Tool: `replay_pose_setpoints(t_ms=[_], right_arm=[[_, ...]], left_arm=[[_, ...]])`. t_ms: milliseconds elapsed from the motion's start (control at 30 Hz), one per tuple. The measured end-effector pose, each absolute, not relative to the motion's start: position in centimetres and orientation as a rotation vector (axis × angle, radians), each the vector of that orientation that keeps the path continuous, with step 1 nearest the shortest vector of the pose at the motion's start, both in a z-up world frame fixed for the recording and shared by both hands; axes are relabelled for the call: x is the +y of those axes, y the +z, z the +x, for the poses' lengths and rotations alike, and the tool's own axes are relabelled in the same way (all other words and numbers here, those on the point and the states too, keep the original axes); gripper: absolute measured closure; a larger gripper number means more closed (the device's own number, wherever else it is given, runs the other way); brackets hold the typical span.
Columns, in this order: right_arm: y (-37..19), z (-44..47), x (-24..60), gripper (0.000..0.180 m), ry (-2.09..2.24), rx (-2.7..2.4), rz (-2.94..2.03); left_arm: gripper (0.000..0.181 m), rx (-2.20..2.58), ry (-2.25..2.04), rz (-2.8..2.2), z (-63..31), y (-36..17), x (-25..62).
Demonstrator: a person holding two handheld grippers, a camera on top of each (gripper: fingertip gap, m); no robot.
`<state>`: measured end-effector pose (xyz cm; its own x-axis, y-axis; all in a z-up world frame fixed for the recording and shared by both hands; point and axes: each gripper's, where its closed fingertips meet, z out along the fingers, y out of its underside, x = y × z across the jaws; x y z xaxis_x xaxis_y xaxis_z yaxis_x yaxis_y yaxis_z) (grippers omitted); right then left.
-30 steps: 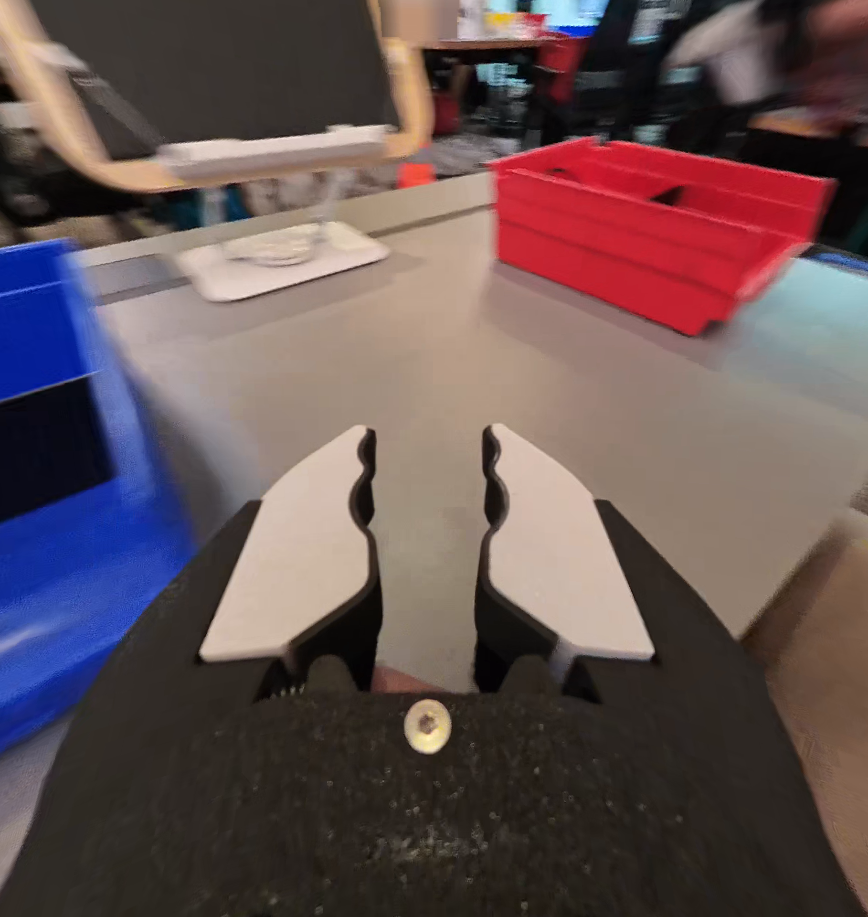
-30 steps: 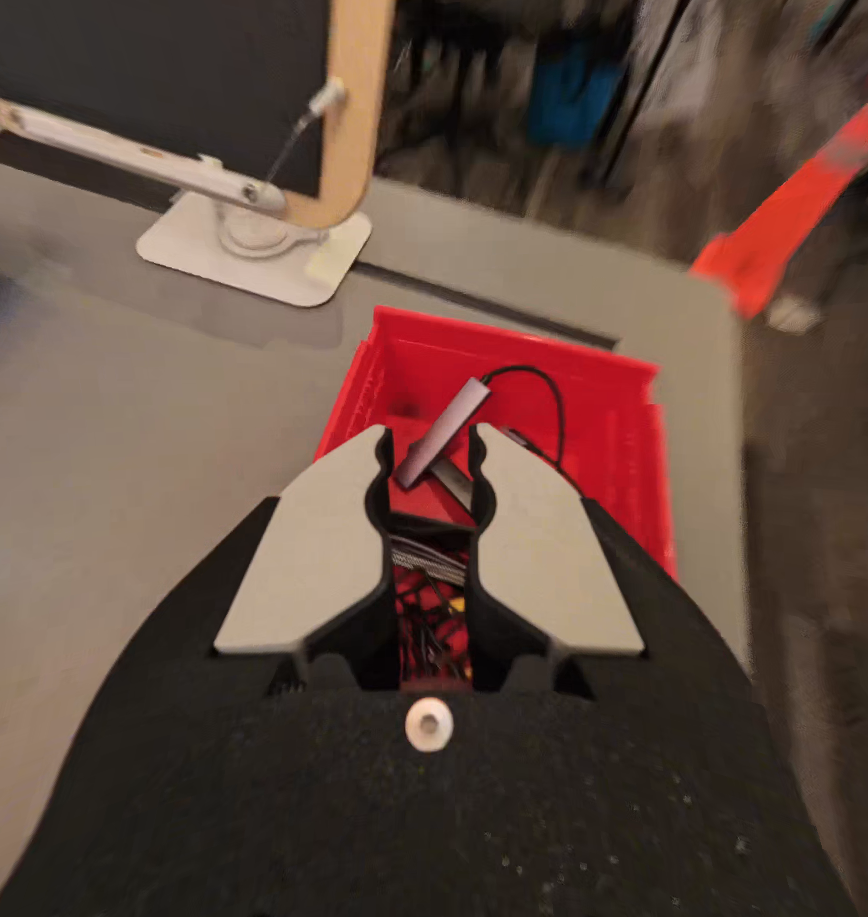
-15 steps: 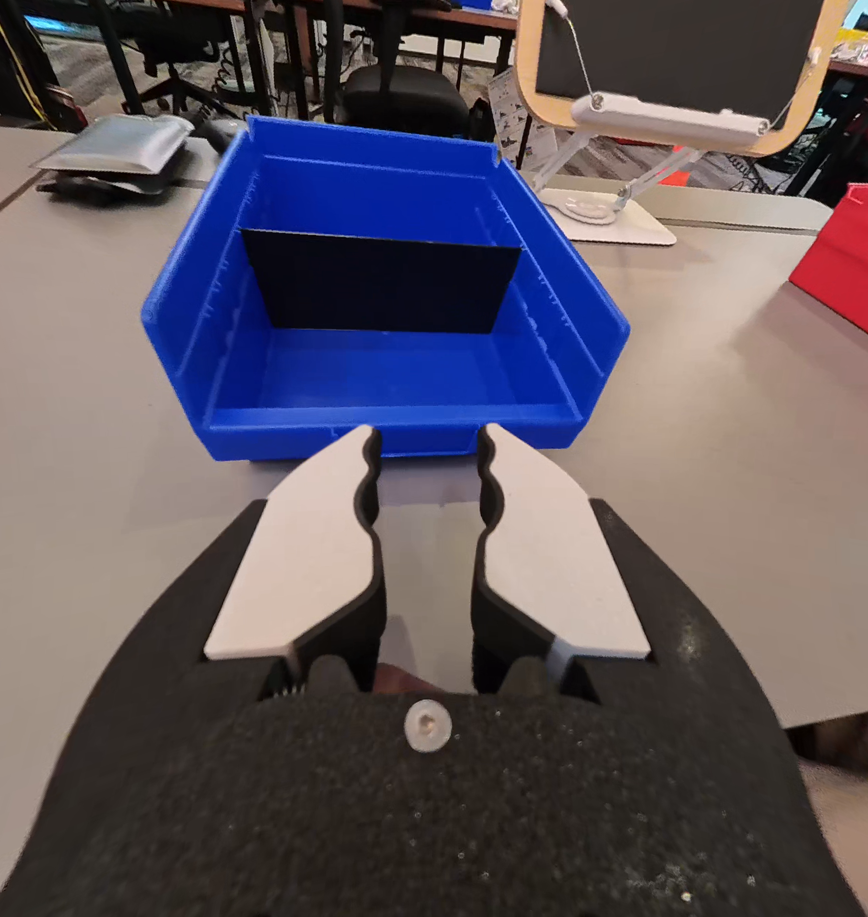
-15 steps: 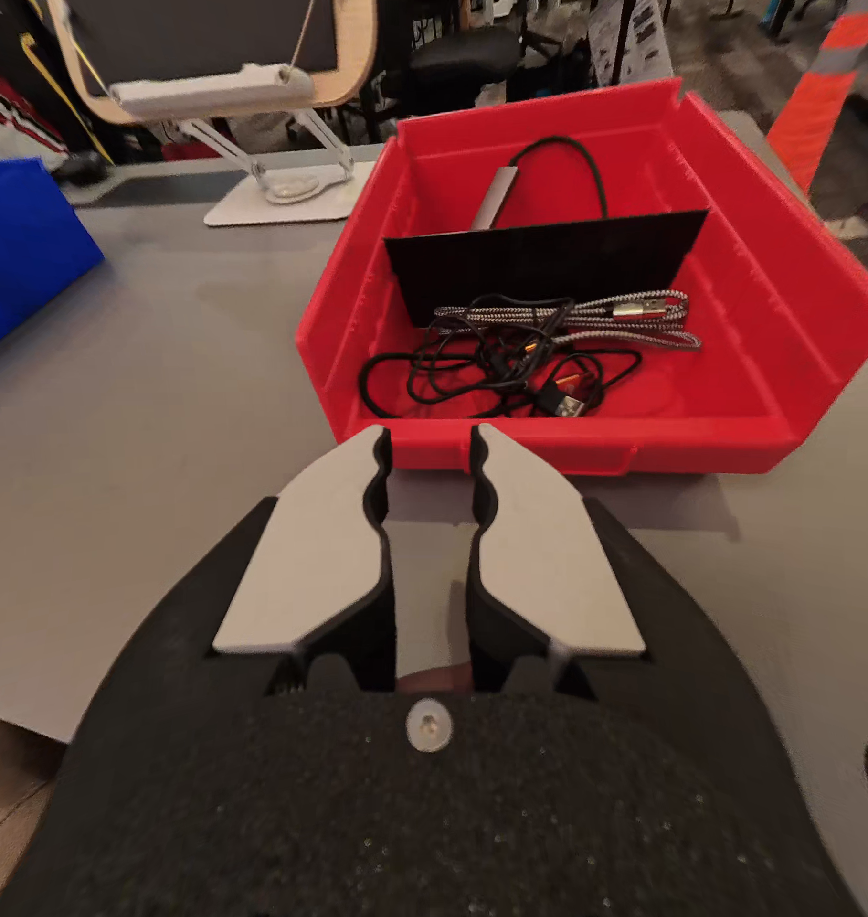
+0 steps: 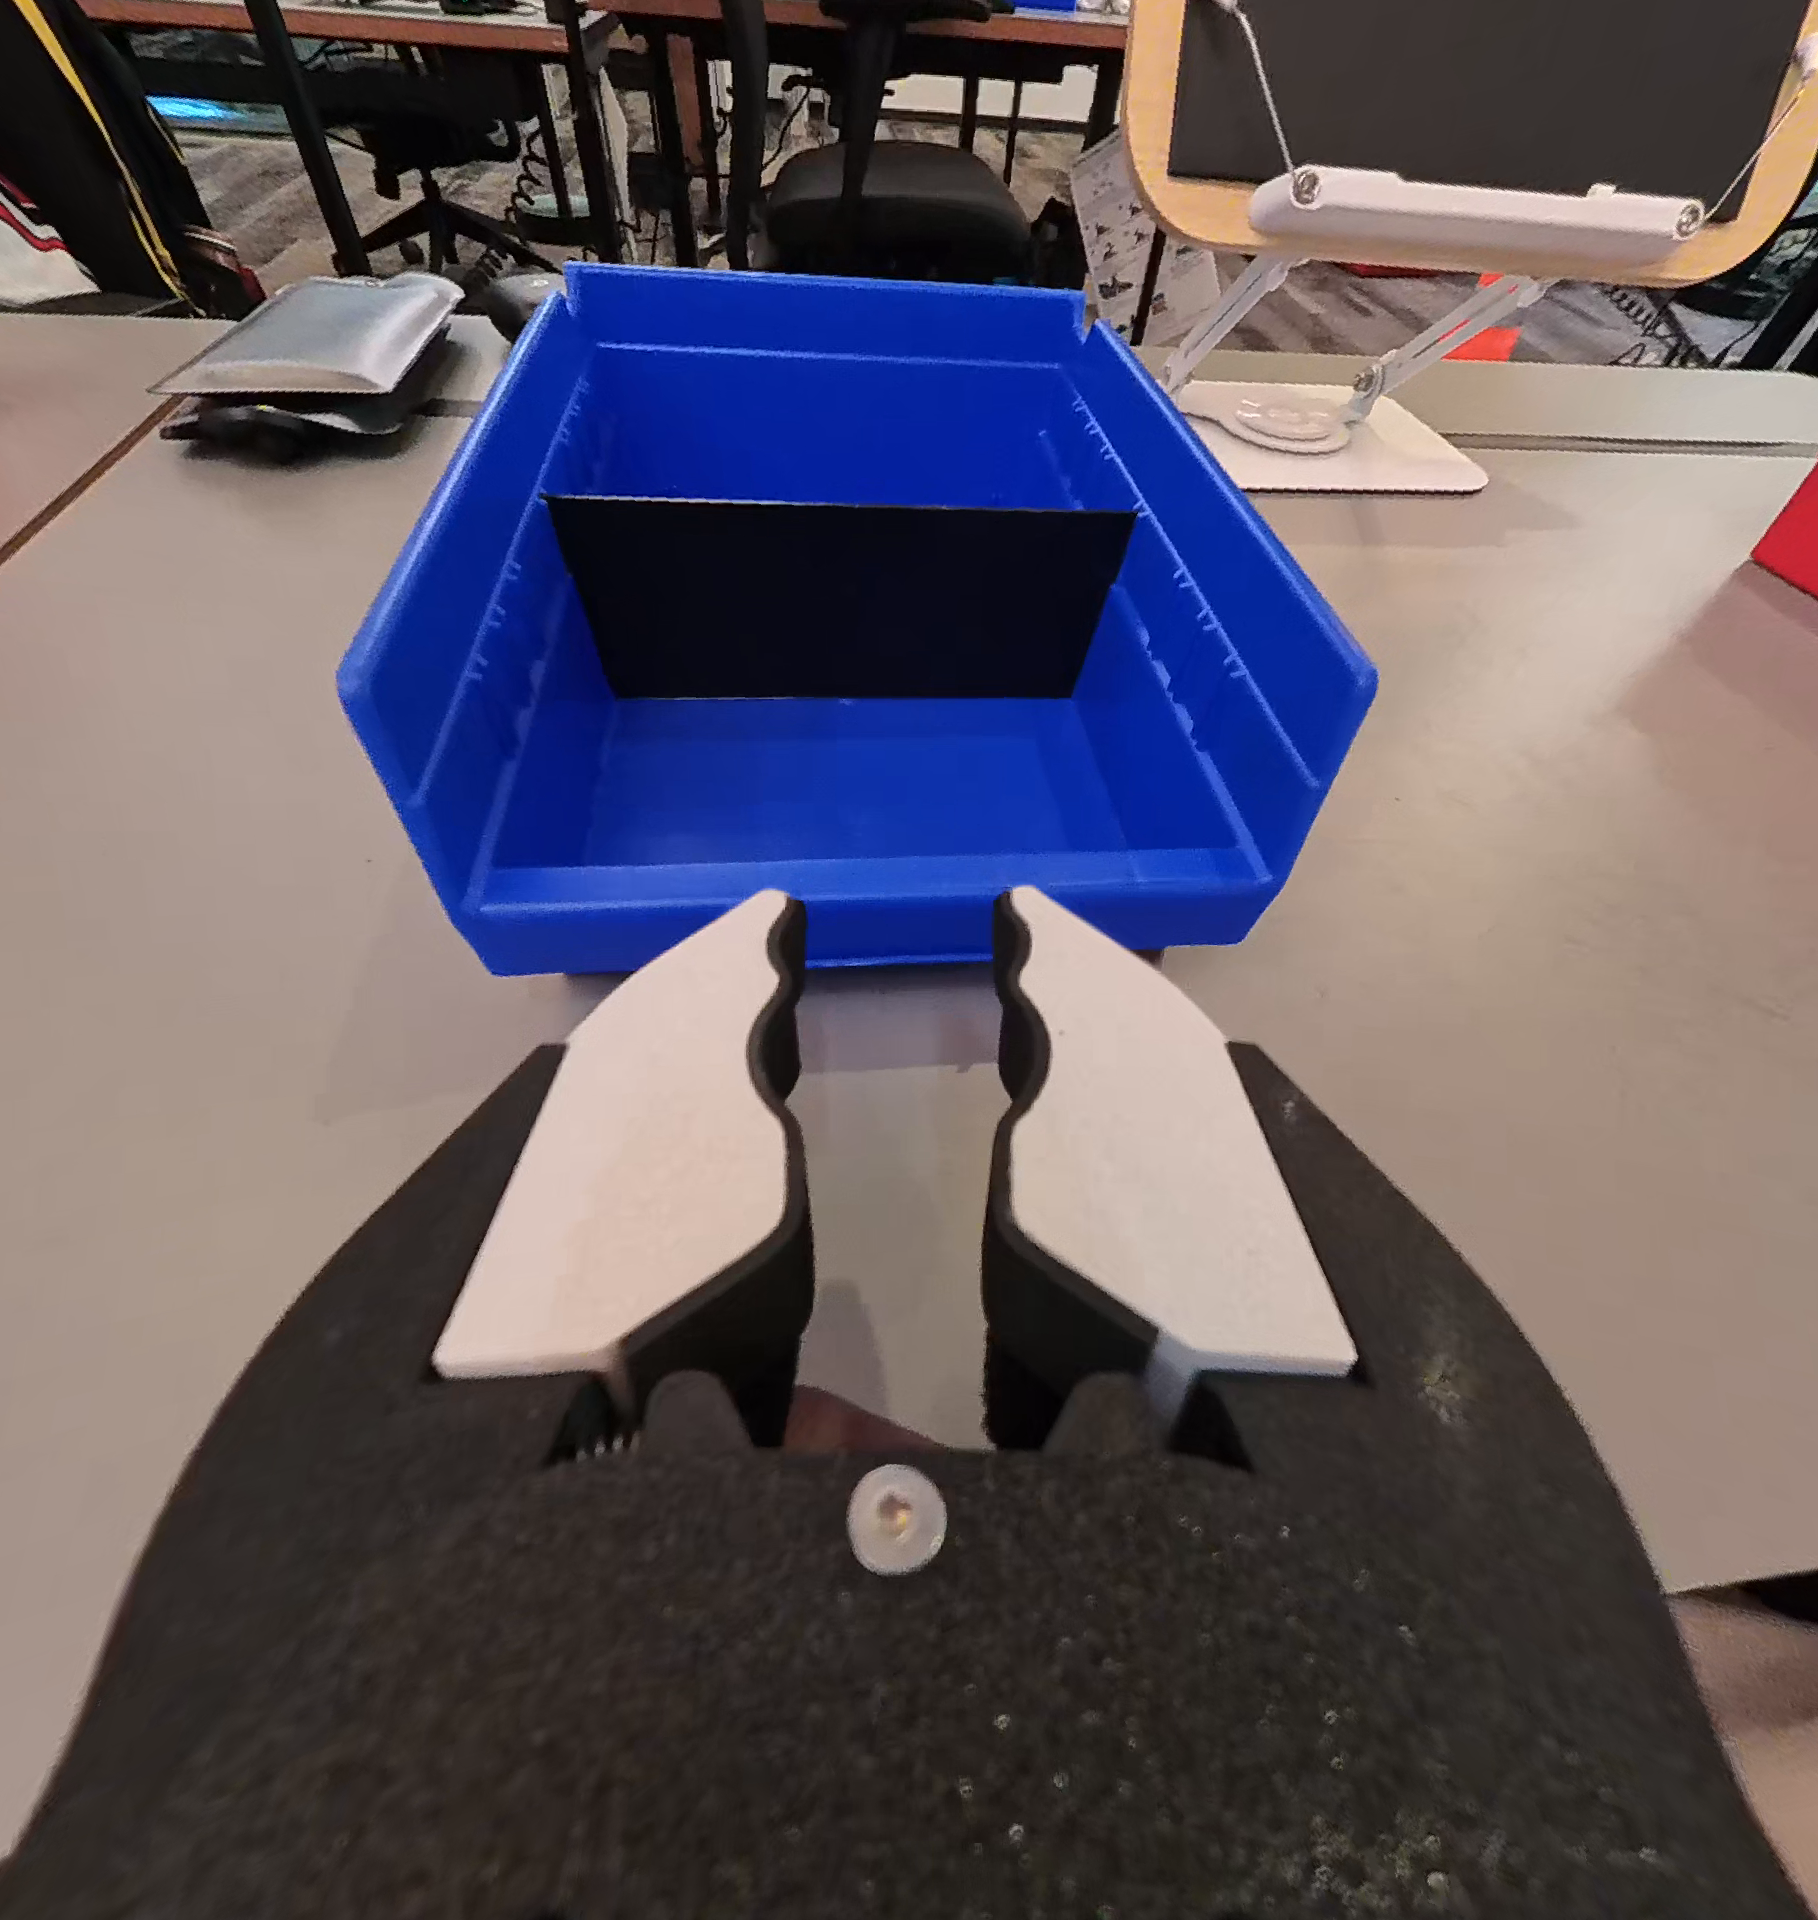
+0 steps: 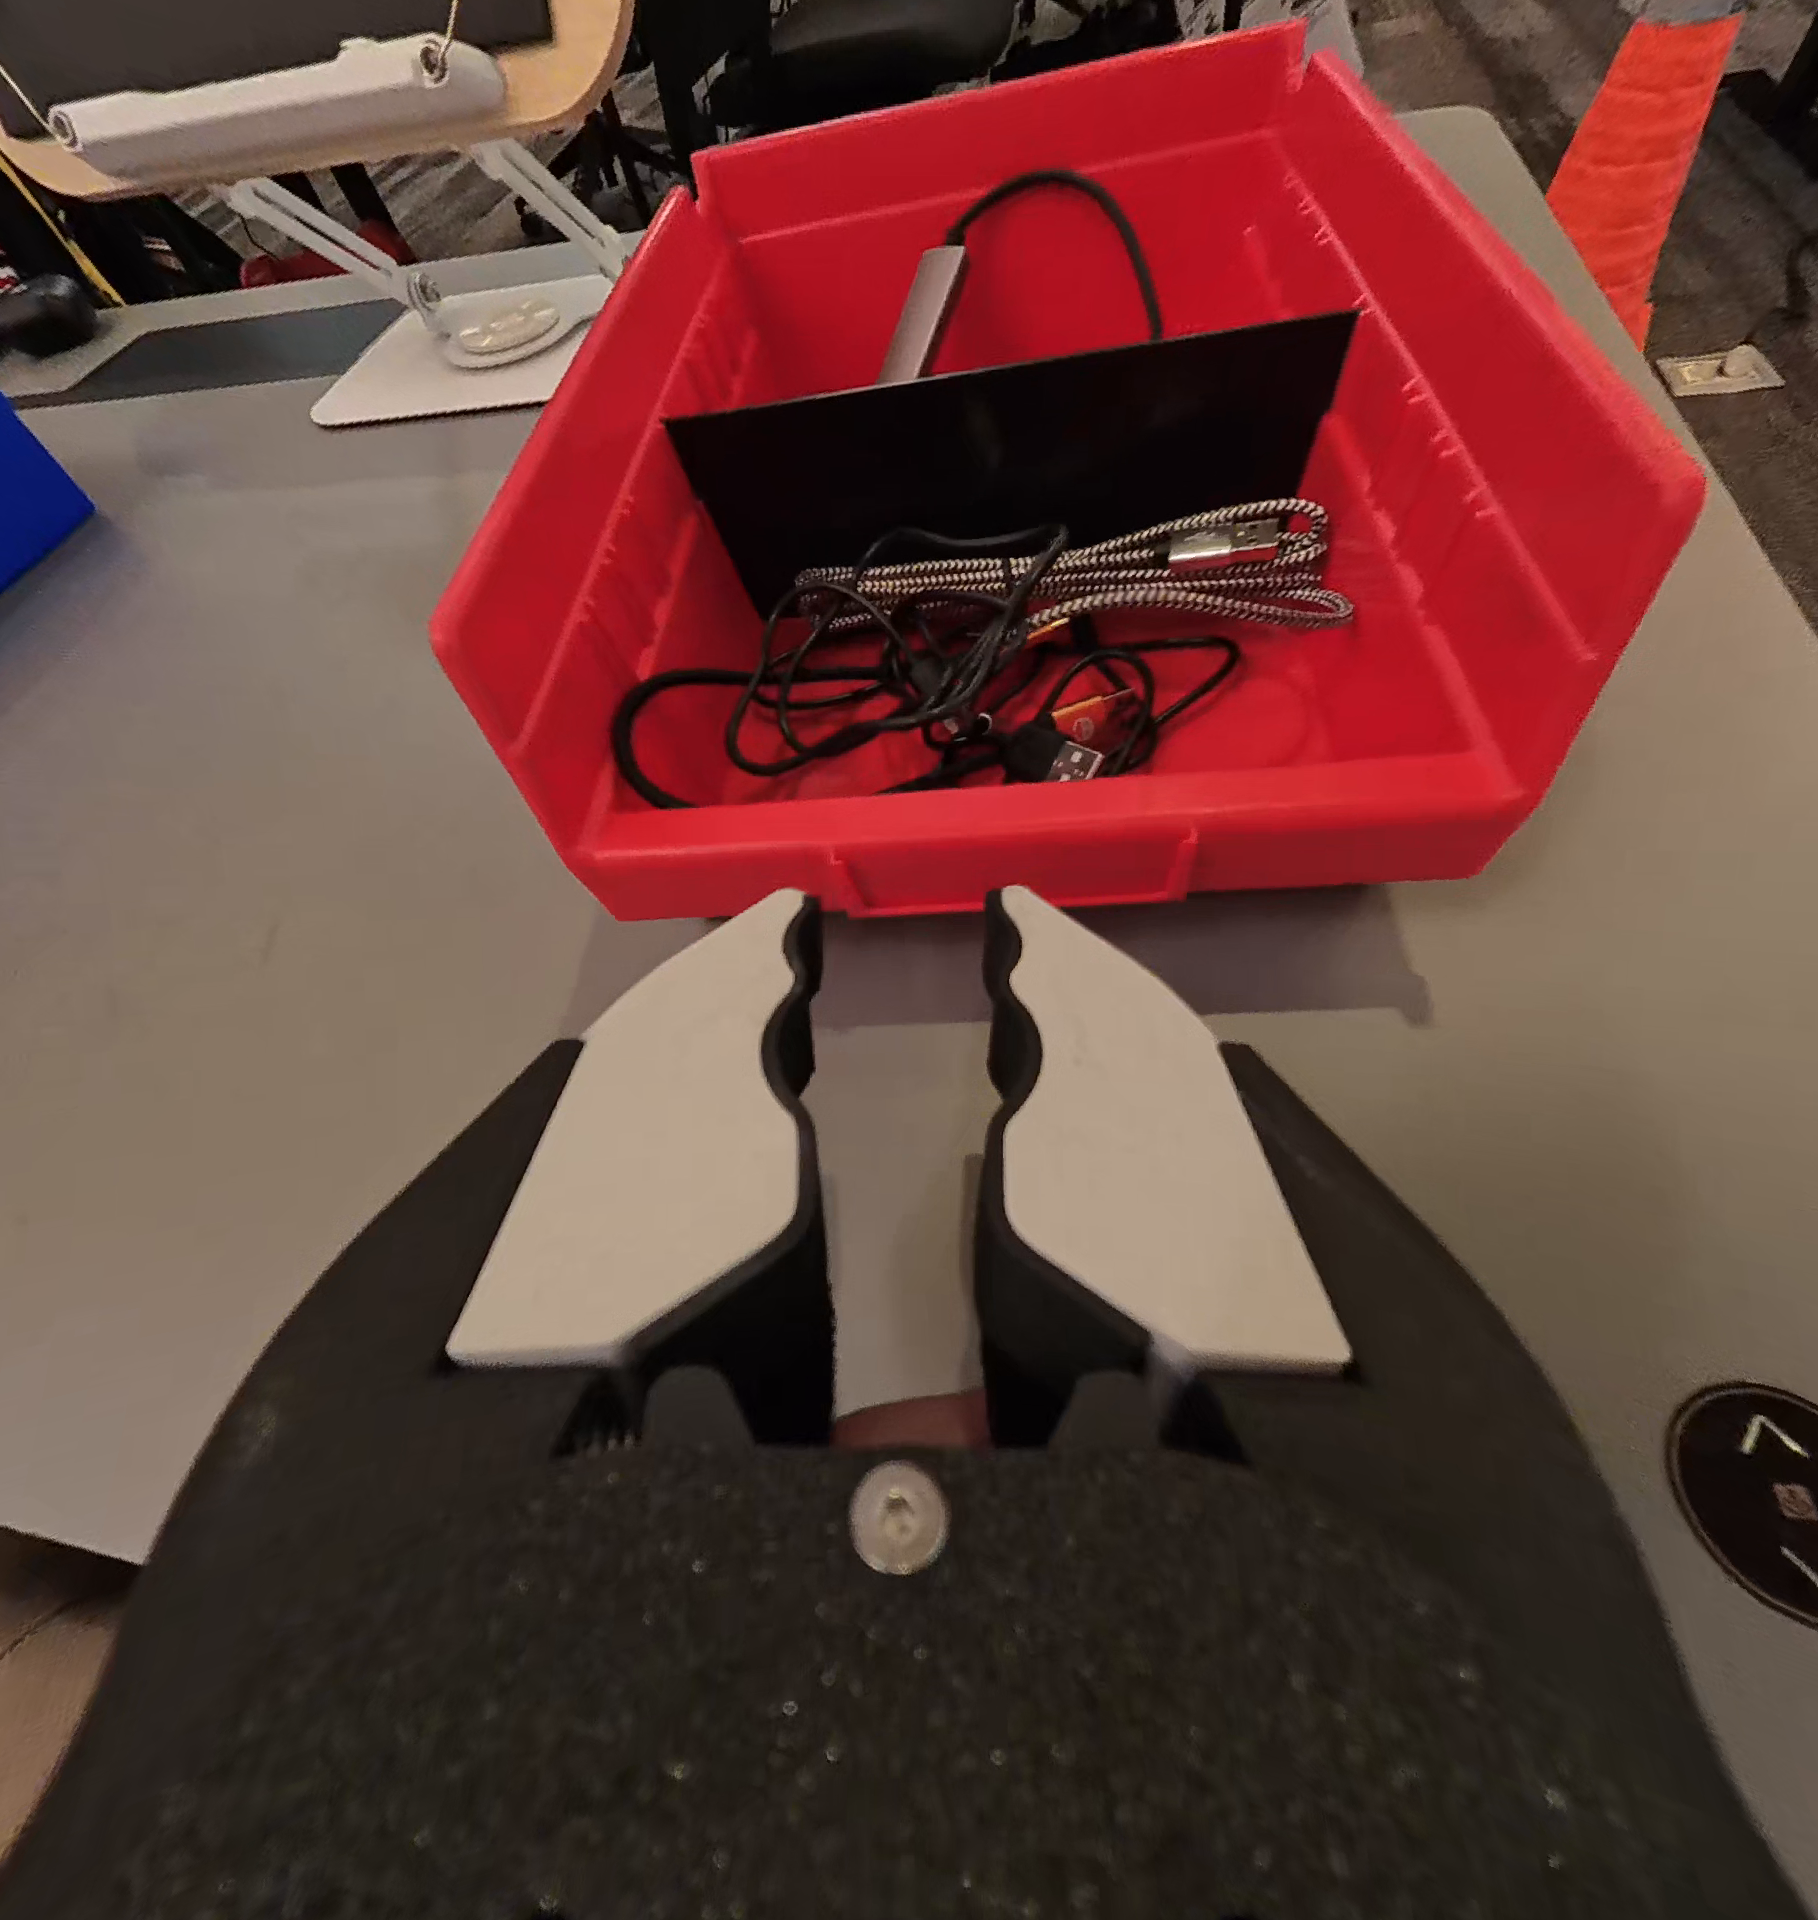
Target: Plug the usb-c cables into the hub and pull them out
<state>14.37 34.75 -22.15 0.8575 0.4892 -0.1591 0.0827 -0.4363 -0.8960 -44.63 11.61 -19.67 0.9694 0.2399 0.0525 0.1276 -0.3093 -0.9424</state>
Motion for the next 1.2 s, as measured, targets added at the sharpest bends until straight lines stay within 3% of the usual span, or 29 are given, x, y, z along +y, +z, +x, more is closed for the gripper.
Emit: replay_pose_setpoints(t_ms=[333,500,567,633,733,767,833,1067,1200], right_arm=[[-21.2,11.0,33.5,0.144,0.473,-0.615,-1.891],[-20.1,4.2,33.0,0.115,0.561,-0.646,-1.804],[-20.1,3.2,34.4,0.110,0.480,-0.613,-1.810],[-20.4,1.5,34.7,0.117,0.504,-0.603,-1.844],[-20.4,-1.1,33.4,0.101,0.630,-0.631,-1.845],[-20.5,-1.5,32.5,0.101,0.668,-0.688,-1.844],[-19.8,-1.3,31.2,0.126,0.705,-0.746,-1.818],[-14.1,13.3,33.5,0.130,0.238,-0.261,-1.655],[-17.5,17.5,34.7,0.135,0.238,-0.174,-1.827]], left_arm=[[0.147,-0.258,0.096,-1.889,-44.2,-19.8,11.7],[0.147,-0.210,0.090,-1.892,-43.1,-19.8,12.2],[0.145,-0.176,0.076,-1.890,-42.1,-19.8,12.4],[0.141,-0.131,0.024,-1.887,-40.5,-19.8,12.8],[0.136,-0.060,-0.108,-1.891,-36.6,-19.8,13.4],[0.136,-0.029,-0.146,-1.876,-34.7,-19.5,13.7],[0.136,0.036,-0.224,-1.841,-30.3,-18.7,14.7],[0.134,0.326,-0.340,-1.918,-10.6,-18.9,23.7],[0.133,0.385,-0.255,-1.996,-3.4,-20.9,30.4]])
